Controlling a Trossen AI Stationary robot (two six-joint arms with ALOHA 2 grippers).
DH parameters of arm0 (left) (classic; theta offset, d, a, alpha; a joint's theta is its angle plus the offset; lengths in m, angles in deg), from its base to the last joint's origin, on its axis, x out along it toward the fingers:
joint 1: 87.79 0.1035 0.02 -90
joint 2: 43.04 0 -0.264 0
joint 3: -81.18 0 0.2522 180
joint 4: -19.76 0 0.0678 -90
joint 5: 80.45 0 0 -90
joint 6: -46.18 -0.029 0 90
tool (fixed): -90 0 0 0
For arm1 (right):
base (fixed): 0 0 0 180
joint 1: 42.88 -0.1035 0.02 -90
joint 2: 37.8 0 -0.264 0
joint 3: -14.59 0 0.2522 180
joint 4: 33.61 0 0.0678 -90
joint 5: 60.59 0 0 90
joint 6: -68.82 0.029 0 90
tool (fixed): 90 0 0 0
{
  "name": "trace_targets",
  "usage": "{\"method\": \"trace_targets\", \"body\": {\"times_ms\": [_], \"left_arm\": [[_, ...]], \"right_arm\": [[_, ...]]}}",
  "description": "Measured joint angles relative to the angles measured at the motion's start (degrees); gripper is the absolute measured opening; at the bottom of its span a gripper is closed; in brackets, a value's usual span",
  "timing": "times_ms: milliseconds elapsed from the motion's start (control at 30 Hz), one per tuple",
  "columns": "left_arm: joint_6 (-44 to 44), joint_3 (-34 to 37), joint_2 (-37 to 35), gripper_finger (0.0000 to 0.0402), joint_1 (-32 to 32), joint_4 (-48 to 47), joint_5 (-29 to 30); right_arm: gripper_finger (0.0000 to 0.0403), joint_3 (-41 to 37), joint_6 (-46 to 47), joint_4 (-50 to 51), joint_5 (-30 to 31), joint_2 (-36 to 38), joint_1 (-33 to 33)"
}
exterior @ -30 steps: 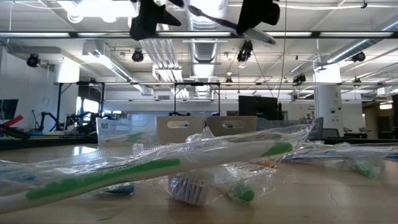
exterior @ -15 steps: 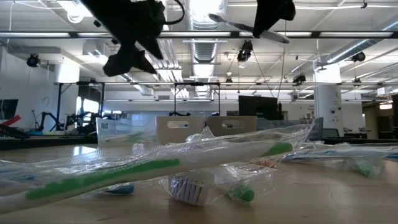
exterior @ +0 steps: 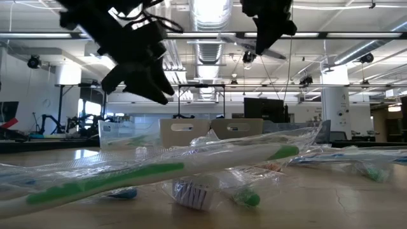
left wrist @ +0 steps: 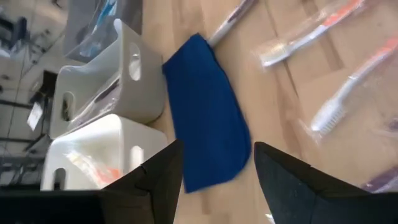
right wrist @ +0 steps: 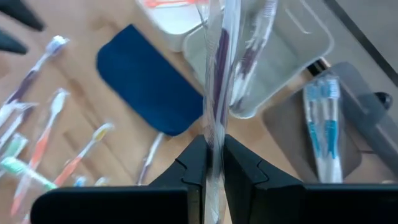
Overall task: Pick & Place Toothbrushes
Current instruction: Put the violet toothbrush into the gray bin
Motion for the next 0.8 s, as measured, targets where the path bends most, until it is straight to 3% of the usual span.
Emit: {"method": "trace_targets", "body": {"times_ms": [167, 300, 500, 600, 800], "left_arm": [[-0.2, 12.2, -5.6, 0.0202, 0.0, 17.5, -1.5], [-1.5, 22.3, -11.8, 0.0202, 0.0, 34.5, -3.3], [-1.3, 32.8, -21.2, 0.0202, 0.0, 54.3, -10.8], [1.7, 35.1, -25.2, 0.0202, 0.0, 59.4, -16.5], [9.1, 35.6, -30.8, 0.0202, 0.0, 58.7, -25.8]], "right_arm": [[0.0027, 0.0, -1.3, -1.4, -0.2, -0.2, 4.2], [0.0027, 0.0, -2.1, -3.9, -3.6, -0.2, 7.4], [0.0028, 0.0, -4.2, -8.5, -7.4, -0.2, 11.3], [0.0028, 0.0, -4.5, -9.7, -7.5, -0.2, 13.2], [0.0028, -0.1, -5.5, -11.3, -7.4, -0.4, 15.4]]}}
